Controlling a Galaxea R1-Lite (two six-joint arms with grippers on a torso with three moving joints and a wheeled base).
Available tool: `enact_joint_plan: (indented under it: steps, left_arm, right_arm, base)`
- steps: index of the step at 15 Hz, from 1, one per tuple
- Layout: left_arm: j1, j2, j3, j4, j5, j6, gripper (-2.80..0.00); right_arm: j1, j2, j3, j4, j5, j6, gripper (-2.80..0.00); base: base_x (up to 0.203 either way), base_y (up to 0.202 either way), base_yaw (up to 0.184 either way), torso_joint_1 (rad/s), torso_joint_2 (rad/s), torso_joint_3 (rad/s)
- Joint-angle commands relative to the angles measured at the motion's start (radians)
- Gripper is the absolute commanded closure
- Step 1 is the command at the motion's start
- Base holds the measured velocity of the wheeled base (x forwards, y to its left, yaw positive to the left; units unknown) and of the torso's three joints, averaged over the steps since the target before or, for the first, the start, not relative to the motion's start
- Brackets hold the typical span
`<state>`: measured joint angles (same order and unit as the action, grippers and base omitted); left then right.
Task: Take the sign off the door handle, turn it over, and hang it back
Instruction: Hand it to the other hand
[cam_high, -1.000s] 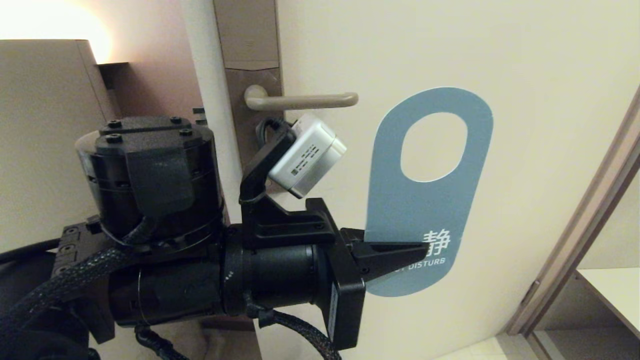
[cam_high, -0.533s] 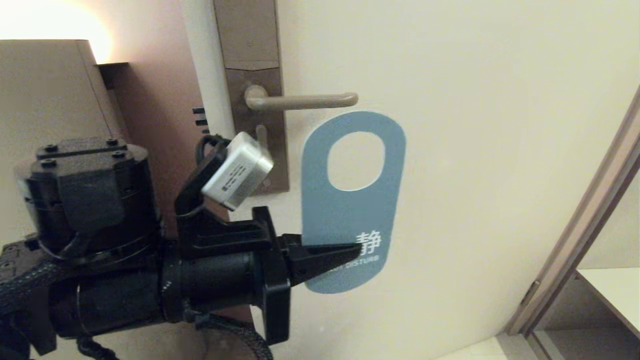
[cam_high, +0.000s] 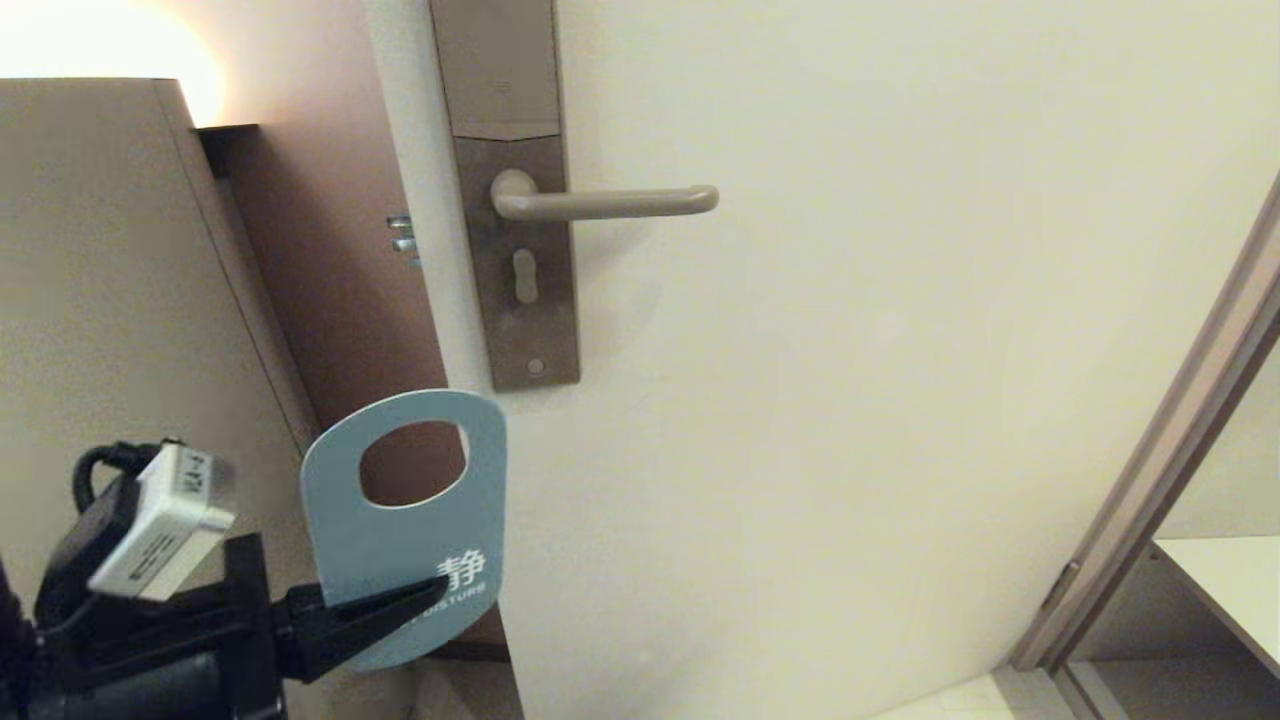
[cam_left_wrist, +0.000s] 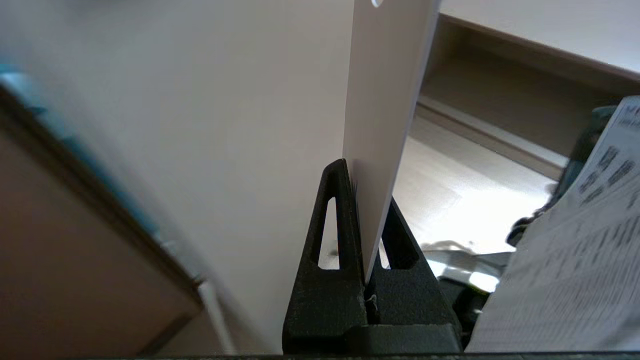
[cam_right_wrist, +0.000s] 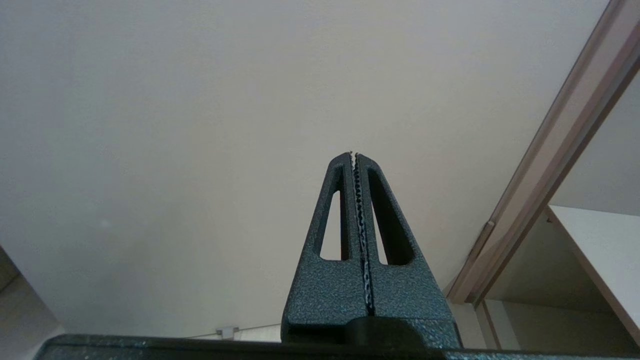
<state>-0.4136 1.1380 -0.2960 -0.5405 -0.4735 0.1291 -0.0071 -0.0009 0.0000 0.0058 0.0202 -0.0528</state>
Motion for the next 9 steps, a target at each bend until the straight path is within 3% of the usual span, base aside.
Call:
enact_joint_plan:
  steps: [1,9]
  left_arm:
    - [0.035,-0.069,0.034,-0.005,-0.016,0.010,0.00]
    - [-0.001,0.048,-0.098,-0.005,-0.088,0.004,0.00]
  right_arm:
    - [-0.001,0.001,0.000,0.000,0.001,-0.001,0.00]
    - [-0.001,0.001,0.000,0.000,0.000,-0.001,0.00]
  base:
    - [0.000,0.000,0.000,0.000,0.00,0.000]
    - [0.000,0.000,0.000,0.000,0.00,0.000]
